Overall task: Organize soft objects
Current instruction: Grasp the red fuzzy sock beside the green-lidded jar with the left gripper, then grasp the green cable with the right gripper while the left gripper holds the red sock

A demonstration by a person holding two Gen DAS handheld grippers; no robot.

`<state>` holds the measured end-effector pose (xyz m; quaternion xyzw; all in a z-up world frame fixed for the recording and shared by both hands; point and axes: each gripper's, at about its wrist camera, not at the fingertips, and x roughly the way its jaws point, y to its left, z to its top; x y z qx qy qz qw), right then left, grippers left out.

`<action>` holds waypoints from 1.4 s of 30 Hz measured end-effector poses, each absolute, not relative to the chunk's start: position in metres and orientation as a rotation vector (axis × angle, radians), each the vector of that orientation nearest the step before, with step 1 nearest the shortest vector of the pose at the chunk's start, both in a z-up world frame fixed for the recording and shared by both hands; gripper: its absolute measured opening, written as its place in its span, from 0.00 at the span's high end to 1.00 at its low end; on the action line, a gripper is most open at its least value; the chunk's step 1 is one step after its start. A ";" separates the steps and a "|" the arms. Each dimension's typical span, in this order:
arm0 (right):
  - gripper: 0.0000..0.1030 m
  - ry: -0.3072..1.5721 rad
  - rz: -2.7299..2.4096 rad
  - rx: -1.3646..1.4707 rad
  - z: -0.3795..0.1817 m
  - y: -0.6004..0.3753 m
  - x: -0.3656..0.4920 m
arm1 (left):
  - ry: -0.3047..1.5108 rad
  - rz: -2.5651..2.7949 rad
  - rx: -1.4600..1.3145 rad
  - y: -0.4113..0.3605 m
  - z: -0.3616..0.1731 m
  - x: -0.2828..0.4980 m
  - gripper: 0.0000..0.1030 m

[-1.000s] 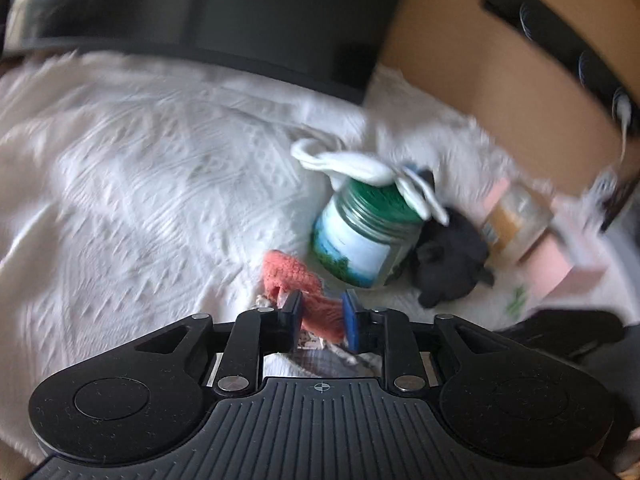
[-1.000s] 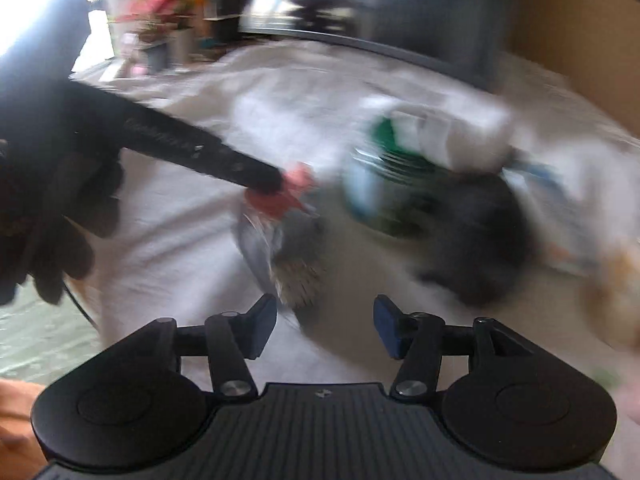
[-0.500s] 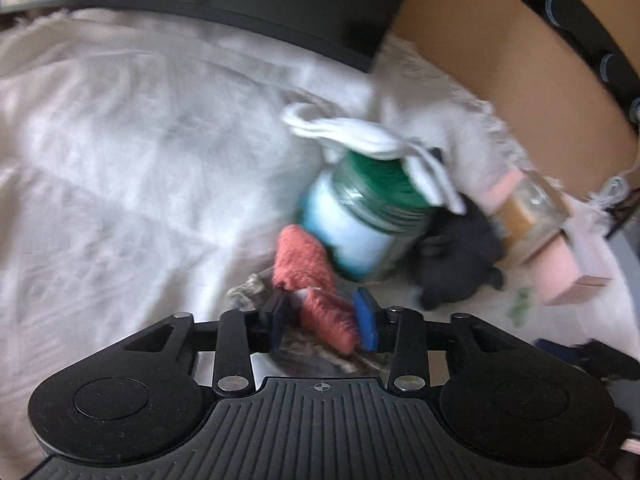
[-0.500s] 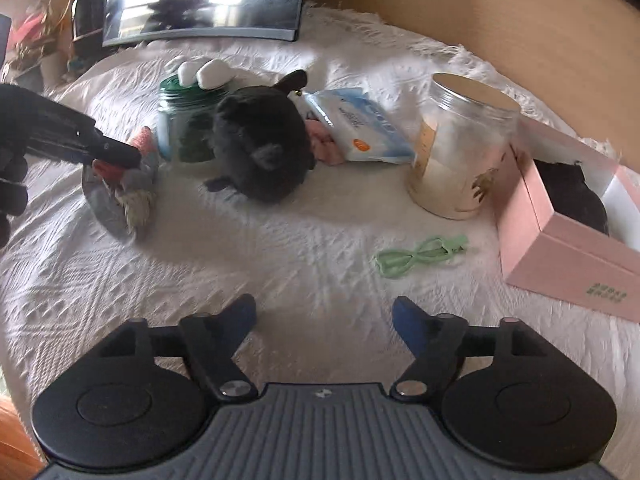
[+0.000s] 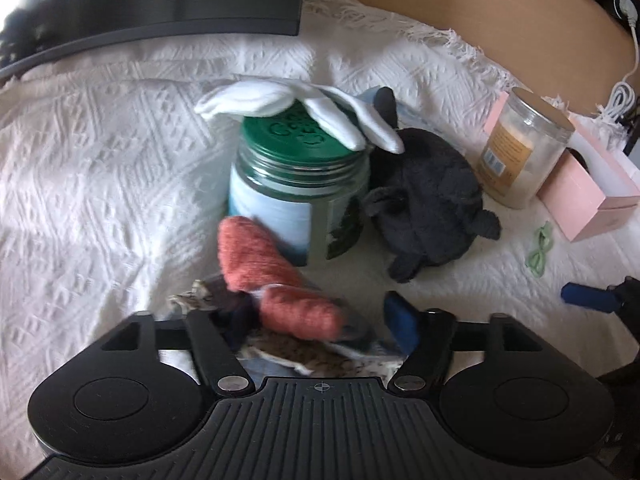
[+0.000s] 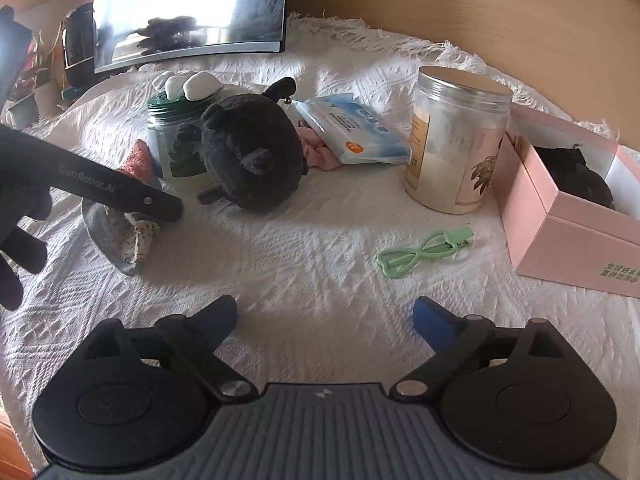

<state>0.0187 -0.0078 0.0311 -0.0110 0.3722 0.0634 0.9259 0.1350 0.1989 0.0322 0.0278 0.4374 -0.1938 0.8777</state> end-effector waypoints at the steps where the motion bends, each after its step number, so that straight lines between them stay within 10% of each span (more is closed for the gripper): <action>1: 0.05 0.766 0.135 -0.024 0.031 -0.008 0.019 | 0.912 -0.402 0.071 0.197 0.032 0.135 0.25; 11: 0.00 0.817 0.180 -0.037 0.032 -0.008 0.023 | 0.916 -0.367 0.098 0.192 0.032 0.133 0.29; 20: 0.11 0.800 0.176 -0.047 0.038 -0.015 0.022 | 0.923 -0.309 -0.020 0.216 0.038 0.138 0.60; 22: 0.11 0.768 0.115 -0.022 0.045 -0.022 0.020 | 0.916 -0.303 -0.045 0.221 0.039 0.134 0.83; 39: 0.29 0.764 -0.242 0.160 0.029 -0.044 0.084 | 0.901 -0.452 -0.102 0.246 0.065 0.098 0.84; 42: 0.53 0.757 -0.262 0.139 0.029 -0.041 0.089 | 0.900 -0.479 -0.095 0.245 0.070 0.096 0.84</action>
